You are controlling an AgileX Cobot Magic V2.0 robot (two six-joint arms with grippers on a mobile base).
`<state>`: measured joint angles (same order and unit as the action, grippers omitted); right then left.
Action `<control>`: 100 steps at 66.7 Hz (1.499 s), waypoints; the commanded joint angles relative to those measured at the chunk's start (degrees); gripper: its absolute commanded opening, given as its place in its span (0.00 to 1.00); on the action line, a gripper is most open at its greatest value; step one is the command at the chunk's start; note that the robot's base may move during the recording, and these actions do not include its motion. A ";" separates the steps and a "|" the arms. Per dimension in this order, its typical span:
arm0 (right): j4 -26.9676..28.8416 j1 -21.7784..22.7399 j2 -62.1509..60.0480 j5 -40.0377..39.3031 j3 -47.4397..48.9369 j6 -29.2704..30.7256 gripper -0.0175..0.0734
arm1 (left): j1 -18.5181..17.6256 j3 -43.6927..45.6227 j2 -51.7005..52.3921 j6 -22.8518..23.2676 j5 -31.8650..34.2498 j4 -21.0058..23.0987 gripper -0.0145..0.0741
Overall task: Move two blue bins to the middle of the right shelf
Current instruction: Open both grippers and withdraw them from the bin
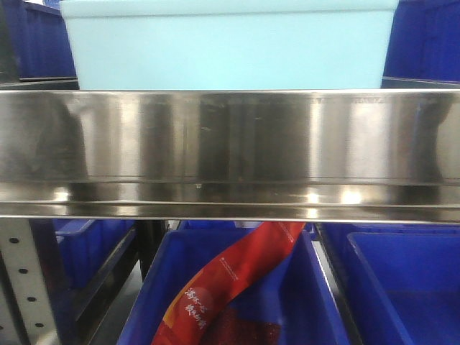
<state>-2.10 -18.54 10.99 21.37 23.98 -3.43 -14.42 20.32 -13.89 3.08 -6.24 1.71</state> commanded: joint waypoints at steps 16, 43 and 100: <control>-0.70 0.13 -0.29 -1.23 -0.14 0.34 0.01 | -0.26 -0.08 0.39 0.08 1.24 -0.05 0.04; -0.70 0.13 -0.29 -1.23 -0.14 0.34 0.01 | 11.10 -11.19 11.88 0.08 0.88 -4.12 0.04; -0.70 0.13 -0.29 -1.58 -0.14 0.34 0.01 | 14.65 -20.32 13.89 0.08 5.54 -4.12 0.04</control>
<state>-2.10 -18.54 10.99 21.26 23.89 -3.23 -0.02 -0.08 -0.33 3.08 -2.23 -2.35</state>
